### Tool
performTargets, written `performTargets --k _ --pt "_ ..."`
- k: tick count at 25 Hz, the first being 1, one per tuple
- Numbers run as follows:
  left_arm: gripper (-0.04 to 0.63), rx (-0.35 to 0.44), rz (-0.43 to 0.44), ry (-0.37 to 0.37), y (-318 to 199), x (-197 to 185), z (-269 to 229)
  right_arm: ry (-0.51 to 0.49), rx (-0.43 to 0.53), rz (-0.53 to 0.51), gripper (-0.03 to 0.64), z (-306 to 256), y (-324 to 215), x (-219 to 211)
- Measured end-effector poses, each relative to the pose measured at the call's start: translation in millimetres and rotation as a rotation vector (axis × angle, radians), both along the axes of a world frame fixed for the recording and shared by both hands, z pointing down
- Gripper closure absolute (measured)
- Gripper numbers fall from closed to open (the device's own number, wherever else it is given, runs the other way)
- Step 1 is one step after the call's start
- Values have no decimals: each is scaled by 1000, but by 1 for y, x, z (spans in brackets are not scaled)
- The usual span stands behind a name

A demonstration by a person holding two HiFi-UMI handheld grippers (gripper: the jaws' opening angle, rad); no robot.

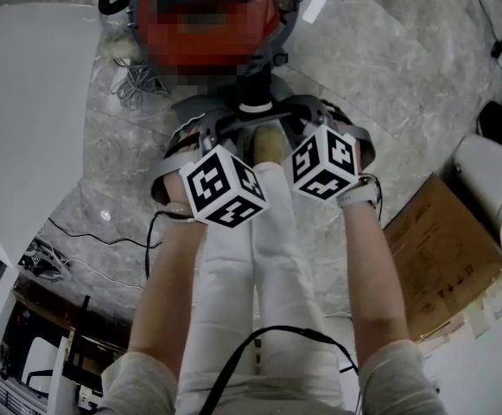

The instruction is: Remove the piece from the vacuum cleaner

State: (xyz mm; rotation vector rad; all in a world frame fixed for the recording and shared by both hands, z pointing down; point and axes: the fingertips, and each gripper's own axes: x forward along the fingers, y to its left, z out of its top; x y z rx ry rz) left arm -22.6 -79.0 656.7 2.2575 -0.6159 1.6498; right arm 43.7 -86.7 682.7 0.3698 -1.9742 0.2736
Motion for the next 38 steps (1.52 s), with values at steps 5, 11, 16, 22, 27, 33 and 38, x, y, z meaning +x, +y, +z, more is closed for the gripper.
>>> performTargets --k 5,11,16,22,27,33,38 --pt "551 -14 -43 20 1 -2 3 41 28 -25 583 -4 0 1" --pt "552 -39 -74 26 1 -5 14 125 118 -113 584 -14 0 2" --pt "559 -49 -84 19 7 -6 26 164 177 -176 586 -24 3 -1" --pt "560 -73 -133 48 10 -5 32 186 218 -211 588 -31 4 -3" --pt "559 -111 -162 77 10 -5 40 202 250 -272 588 -36 8 -8" --pt "560 -150 -210 115 10 -3 47 215 283 -339 588 -39 9 -12" --pt "559 -194 -289 174 11 0 53 223 310 -380 588 -39 9 -13"
